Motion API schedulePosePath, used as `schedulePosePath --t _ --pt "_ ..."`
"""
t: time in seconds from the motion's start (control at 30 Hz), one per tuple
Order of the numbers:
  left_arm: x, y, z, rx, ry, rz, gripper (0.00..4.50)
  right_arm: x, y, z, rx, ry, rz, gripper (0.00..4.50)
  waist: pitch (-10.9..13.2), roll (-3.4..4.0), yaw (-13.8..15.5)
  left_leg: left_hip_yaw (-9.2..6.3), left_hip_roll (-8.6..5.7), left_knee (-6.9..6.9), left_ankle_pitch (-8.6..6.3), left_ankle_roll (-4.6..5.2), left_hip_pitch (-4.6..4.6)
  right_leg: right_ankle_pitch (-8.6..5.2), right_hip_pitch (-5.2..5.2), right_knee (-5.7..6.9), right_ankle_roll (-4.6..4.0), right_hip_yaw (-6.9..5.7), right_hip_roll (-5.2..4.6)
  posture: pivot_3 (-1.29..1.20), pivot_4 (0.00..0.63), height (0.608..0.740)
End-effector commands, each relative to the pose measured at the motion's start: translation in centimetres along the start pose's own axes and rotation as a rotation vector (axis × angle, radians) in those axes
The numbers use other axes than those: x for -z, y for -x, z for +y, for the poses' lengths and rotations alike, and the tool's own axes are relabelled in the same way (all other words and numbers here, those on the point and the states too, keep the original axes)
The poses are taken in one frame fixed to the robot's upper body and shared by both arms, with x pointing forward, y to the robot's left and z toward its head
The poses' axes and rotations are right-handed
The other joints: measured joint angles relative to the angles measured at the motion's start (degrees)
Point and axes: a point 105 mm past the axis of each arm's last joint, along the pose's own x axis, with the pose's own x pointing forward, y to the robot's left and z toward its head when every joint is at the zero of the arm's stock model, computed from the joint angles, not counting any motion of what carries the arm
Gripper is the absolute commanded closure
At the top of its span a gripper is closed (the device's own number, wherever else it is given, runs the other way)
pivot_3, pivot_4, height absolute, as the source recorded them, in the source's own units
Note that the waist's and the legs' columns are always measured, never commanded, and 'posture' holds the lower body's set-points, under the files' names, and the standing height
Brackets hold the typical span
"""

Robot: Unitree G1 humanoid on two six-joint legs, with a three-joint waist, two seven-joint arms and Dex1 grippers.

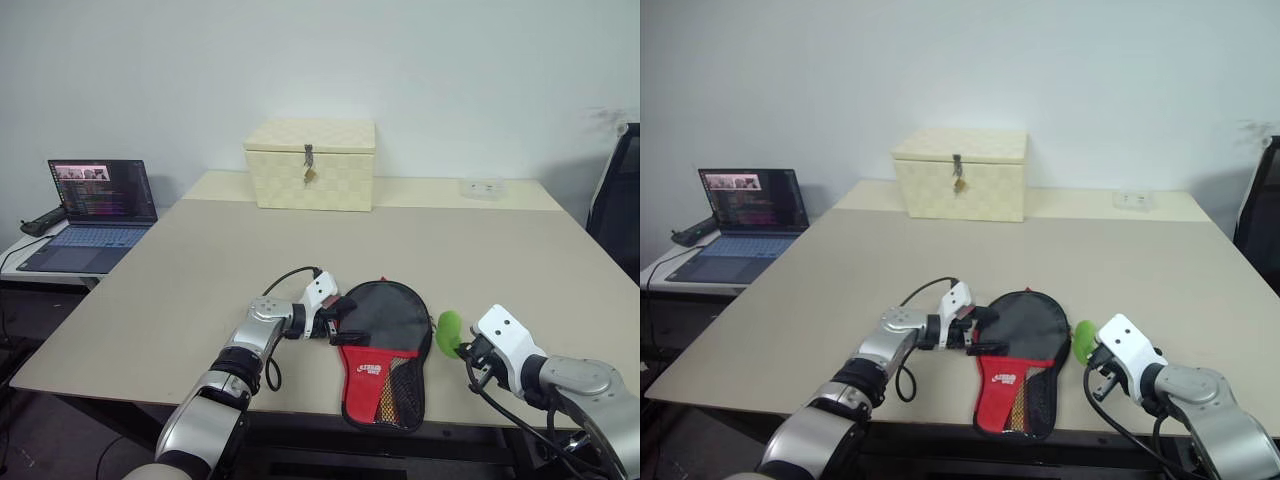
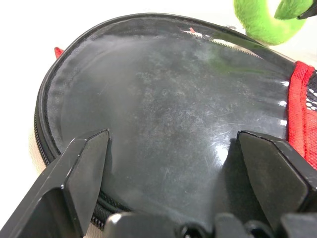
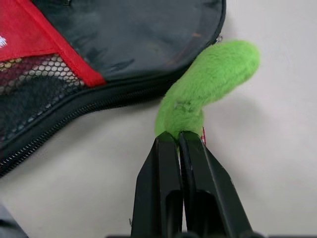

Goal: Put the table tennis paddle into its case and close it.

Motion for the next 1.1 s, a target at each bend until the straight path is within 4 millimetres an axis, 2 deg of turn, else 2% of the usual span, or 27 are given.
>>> schedulePosePath --t 0.03,0.17,0.3,0.33,0.37,0.43,0.53,0.67,0.9,1.0,1.1 --pt "2.5 -0.4 -1.1 0.032 0.058 0.077 0.00 -0.1 0.8 0.1 -0.028 -0.004 -0.003 4.47 0.0 0.00 0.0 0.00 0.00 0.00 0.00 0.00 0.00 0.00 0.00 0.00 0.00 0.00 0.00 0.00 0.150 0.740" --pt "2.6 -0.4 -1.1 0.030 0.058 0.078 0.00 -0.1 1.1 1.2 -0.098 -0.024 0.000 4.47 0.0 0.00 0.0 0.00 0.01 0.00 0.00 0.00 0.00 0.00 0.00 0.00 0.00 -0.01 0.00 0.00 0.150 0.740" --pt "2.4 -0.5 -1.0 0.032 0.055 0.076 0.00 -0.2 1.3 1.3 -0.122 -0.085 0.004 4.47 0.0 -0.01 0.0 0.00 0.01 0.00 0.00 0.00 0.00 0.00 0.00 -0.01 0.00 -0.01 0.00 0.00 0.150 0.740" --pt "2.4 -0.5 -1.0 0.032 0.054 0.076 0.00 -0.3 1.3 1.1 -0.122 -0.105 -0.004 4.05 0.0 -0.02 0.0 0.00 0.01 0.00 0.00 0.00 -0.01 0.00 0.00 -0.01 0.00 -0.01 0.00 0.00 0.150 0.740" --pt "2.3 -0.5 -1.0 0.032 0.053 0.076 0.00 -0.5 1.4 1.0 -0.121 -0.120 -0.007 3.86 0.0 -0.02 0.0 0.00 0.01 0.00 0.00 0.00 0.00 0.00 0.00 -0.02 0.00 -0.01 0.00 0.00 0.150 0.740" --pt "2.3 -0.6 -1.1 0.033 0.052 0.075 0.00 -0.5 1.6 0.8 -0.123 -0.116 -0.003 3.20 0.0 -0.02 0.0 0.00 0.01 0.00 0.00 0.00 0.00 0.00 0.00 0.00 0.01 -0.01 0.01 0.00 0.150 0.740" --pt "2.3 -0.7 -1.2 0.038 0.050 0.073 0.00 -0.6 2.0 -0.5 -0.095 -0.091 -0.010 2.21 0.0 -0.02 0.0 -0.01 0.00 0.00 0.00 0.00 -0.01 0.01 0.01 -0.01 0.01 -0.02 0.00 0.00 0.150 0.740" --pt "2.2 -0.8 -1.2 0.042 0.046 0.070 0.00 -2.4 2.4 -1.8 -0.078 -0.104 -0.104 0.98 0.0 -0.03 0.0 0.02 0.00 0.00 0.00 0.00 -0.01 0.02 0.00 -0.04 0.04 -0.01 0.00 0.00 0.150 0.740" --pt "1.7 -1.0 -1.2 0.050 0.036 0.061 0.00 -2.6 0.7 -2.8 -0.025 -0.064 -0.116 0.98 0.0 -0.03 0.1 0.01 0.00 -0.01 0.00 0.00 -0.06 0.02 0.00 -0.11 0.04 -0.01 0.00 0.00 0.150 0.740" --pt "1.2 -1.1 -1.2 0.059 0.026 0.046 0.00 -2.5 -0.4 -1.6 -0.079 0.066 -0.103 0.98 0.0 -0.03 0.0 0.03 0.00 -0.01 0.00 0.00 -0.05 0.04 -0.03 -0.10 0.06 0.01 0.00 0.00 0.150 0.740" --pt "0.6 -1.1 -1.5 0.088 0.021 0.017 0.00 -2.0 -1.5 -1.1 -0.098 0.078 -0.097 0.98 0.0 -0.04 0.0 0.03 0.01 -0.01 0.00 0.01 -0.06 0.04 -0.05 -0.10 0.07 0.00 0.03 0.00 0.150 0.740"
